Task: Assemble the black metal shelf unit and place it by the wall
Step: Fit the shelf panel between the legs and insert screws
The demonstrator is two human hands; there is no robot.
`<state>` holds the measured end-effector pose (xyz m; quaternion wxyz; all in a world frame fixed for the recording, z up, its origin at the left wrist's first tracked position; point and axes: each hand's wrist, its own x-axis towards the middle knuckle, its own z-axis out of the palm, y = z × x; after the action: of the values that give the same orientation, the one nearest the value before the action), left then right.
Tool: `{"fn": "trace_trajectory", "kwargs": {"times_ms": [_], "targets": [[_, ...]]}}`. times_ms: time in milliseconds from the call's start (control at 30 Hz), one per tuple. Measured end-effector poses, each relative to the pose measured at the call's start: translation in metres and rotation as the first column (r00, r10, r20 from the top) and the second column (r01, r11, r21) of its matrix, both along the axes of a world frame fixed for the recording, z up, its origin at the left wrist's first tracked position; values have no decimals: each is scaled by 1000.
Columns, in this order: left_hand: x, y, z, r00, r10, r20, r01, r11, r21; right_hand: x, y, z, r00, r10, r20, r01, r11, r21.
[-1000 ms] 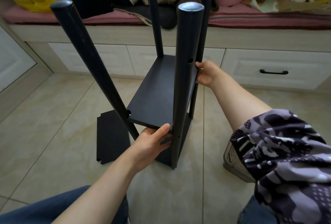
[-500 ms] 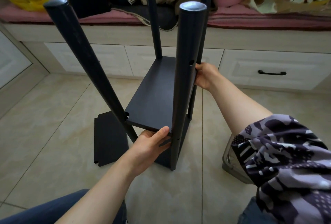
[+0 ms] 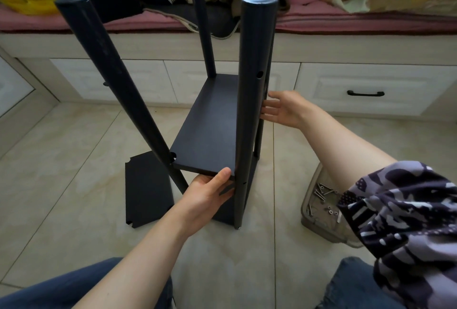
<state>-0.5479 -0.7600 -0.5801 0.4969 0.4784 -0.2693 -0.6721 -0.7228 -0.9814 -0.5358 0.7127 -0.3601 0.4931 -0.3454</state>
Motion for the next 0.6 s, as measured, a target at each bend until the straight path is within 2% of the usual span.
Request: {"fn": "trace_trajectory", "kwargs": {"times_ms": [133,233,300,400,433,600], "targets": [[-6,-3,1,1000,11,-7,-11,1000,-1,-42,28,-13,981,102,-165,-98,995,29],[-11,-3,2,1000,2,2,-2,1000,-16,-85,56,-50,920,177,-348,-147,983,113],[-15,-3,4,1000,9,-4,-9,1000,-21,-110,77,-84,842,189,-504,-113,978,178],[-19,-3,6,1000,13,11,-13,999,-29,-132,109,-129,618,207,-758,-106,978,181],[-20,-3,6,1000,11,22,-10,999,-34,-134,120,-139,564,229,-793,-136,973,185],[-24,-2,8,999,25,34,-24,999,-22,-124,156,-161,427,367,-826,-368,905,213]]}}
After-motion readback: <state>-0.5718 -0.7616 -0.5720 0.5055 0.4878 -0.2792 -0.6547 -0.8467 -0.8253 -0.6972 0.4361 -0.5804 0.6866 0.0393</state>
